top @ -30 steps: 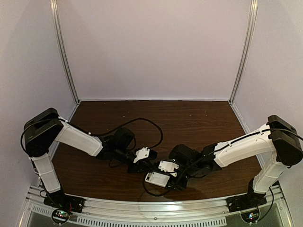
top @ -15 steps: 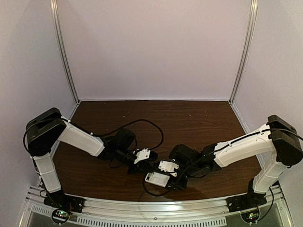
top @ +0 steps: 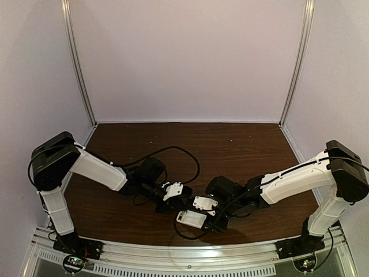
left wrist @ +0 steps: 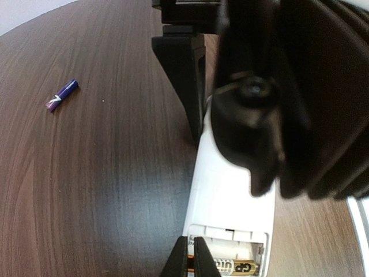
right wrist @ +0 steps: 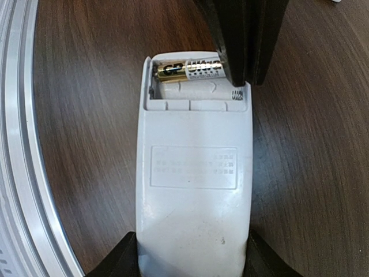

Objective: Load the batteries into the remote control
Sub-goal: Load the battery into the battery compartment.

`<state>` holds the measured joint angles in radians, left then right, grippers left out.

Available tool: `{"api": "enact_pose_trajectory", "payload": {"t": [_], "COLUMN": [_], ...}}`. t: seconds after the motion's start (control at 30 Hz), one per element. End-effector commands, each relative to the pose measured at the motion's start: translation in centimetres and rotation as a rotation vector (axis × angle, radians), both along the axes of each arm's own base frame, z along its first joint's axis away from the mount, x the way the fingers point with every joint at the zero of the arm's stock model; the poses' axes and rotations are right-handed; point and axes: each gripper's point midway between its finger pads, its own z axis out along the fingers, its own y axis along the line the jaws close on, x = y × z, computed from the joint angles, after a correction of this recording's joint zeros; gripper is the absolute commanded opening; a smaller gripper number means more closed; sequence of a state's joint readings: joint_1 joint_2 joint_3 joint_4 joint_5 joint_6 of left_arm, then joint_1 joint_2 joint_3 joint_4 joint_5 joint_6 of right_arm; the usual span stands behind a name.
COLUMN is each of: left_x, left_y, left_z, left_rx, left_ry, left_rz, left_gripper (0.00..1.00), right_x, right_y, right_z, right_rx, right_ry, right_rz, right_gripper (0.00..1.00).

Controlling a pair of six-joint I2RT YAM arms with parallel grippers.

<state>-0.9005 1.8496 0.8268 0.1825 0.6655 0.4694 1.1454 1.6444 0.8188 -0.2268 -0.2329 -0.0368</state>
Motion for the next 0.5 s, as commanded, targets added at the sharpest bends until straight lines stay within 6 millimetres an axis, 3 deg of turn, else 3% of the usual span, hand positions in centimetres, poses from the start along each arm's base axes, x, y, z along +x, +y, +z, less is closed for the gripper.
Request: {"api": "enact_pose_trajectory", "payload": {"t": [0.0,0.47], "left_x": [-2.2,-4.4], "left_y": [1.9,3.4], "left_z": [-2.3,-4.0], "left_rx": [0.114,0.218], "left_ry": [0.071,0.126], "left_rz": [-0.022,-0.031], "left_gripper": [0.05,0.05], "right_x": [0.7,1.7], "right_y": [-0.7,-1.2], "right_z": [-0.6,0.0], "right_rx": [-0.041,-0.038], "right_ry": [-0.003,-0.034], "right_rz": [-0.039,-0.08], "right_gripper": [0.0,0.0]}}
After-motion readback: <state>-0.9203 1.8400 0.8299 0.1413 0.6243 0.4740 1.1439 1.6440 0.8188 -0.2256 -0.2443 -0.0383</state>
